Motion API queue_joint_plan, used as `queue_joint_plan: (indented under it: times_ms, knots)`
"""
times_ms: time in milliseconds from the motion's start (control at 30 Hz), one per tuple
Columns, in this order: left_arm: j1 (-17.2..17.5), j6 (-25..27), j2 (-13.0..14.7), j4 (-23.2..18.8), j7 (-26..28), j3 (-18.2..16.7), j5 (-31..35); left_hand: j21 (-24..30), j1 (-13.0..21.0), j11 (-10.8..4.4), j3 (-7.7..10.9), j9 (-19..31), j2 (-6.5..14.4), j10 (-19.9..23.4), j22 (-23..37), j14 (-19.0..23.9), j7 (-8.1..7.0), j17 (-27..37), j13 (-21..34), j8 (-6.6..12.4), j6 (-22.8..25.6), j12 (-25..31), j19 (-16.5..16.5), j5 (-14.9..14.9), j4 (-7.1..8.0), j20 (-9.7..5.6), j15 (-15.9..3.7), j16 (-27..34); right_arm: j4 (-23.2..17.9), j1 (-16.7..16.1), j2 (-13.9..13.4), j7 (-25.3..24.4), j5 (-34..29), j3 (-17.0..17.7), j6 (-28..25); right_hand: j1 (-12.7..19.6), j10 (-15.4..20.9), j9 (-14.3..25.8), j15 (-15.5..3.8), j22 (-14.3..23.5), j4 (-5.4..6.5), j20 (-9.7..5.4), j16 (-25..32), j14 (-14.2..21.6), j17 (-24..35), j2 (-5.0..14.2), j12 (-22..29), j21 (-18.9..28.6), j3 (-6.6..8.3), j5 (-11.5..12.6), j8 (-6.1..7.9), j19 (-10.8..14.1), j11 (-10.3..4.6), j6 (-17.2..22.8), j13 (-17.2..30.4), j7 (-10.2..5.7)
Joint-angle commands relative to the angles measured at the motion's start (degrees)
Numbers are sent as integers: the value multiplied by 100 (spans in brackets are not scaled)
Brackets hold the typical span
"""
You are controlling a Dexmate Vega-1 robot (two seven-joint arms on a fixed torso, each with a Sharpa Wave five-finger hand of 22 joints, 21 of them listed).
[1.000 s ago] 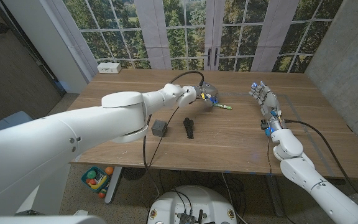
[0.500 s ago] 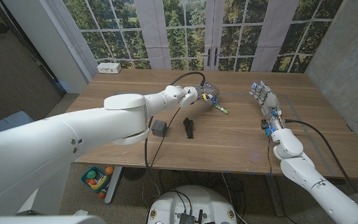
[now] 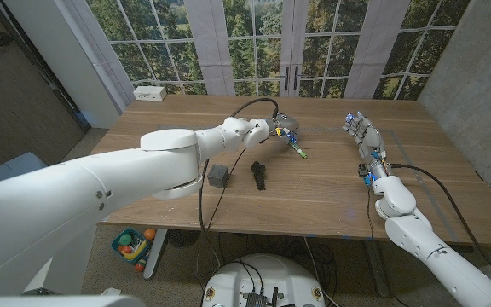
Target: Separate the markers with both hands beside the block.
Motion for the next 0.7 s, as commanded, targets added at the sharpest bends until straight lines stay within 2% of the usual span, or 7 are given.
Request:
queue_joint_plan:
  times_ms: [33, 267, 467, 700]
  knots:
    - [107, -310, 188, -146, 269, -420, -287, 22, 21, -133, -36, 308, -106, 1413, 35, 129, 578, 48, 731, 74, 806, 771, 87, 121, 23, -263, -906, 60, -114, -35, -41, -92, -90, 3, -32, -35, 62, 11, -4, 26, 2, 24, 4, 23, 12, 10, 1, -8, -17, -7, 5, 38, -5, 26, 10, -7]
    - [220, -351, 395, -425, 552, -679, -330, 29, 70, -119, -44, 397, -158, 1487, 40, 233, 497, 87, 840, 184, 947, 822, 146, 334, 46, -302, -907, 86, -293, -116, -87, -299, -232, 26, -145, -15, 63, 11, -11, 26, -19, 21, -2, 23, 7, 10, -2, -20, -9, -1, 7, 52, -2, 35, 10, -9]
    - [415, -3, 725, -1089, 602, -1003, -347, 25, 82, -107, -36, 484, -180, 1527, 43, 317, 505, 122, 958, 269, 987, 863, 170, 557, 75, -301, -907, 103, -413, -161, -122, -445, -349, 35, -247, 214, 75, 7, -38, 21, -207, 24, -26, 42, -32, -6, -9, -59, 97, 54, 17, 80, -58, 44, 1, -35]
    - [643, 510, 1012, -1780, 544, -1319, -289, 15, 85, -102, -19, 571, -190, 1571, 44, 390, 478, 156, 1085, 338, 979, 909, 177, 789, 97, -293, -908, 115, -416, -151, -131, -453, -391, 28, -253, 319, 89, 6, -41, 20, -291, 30, -38, 48, -49, -26, -10, -81, 138, 72, 20, 91, -75, 48, -3, -43]
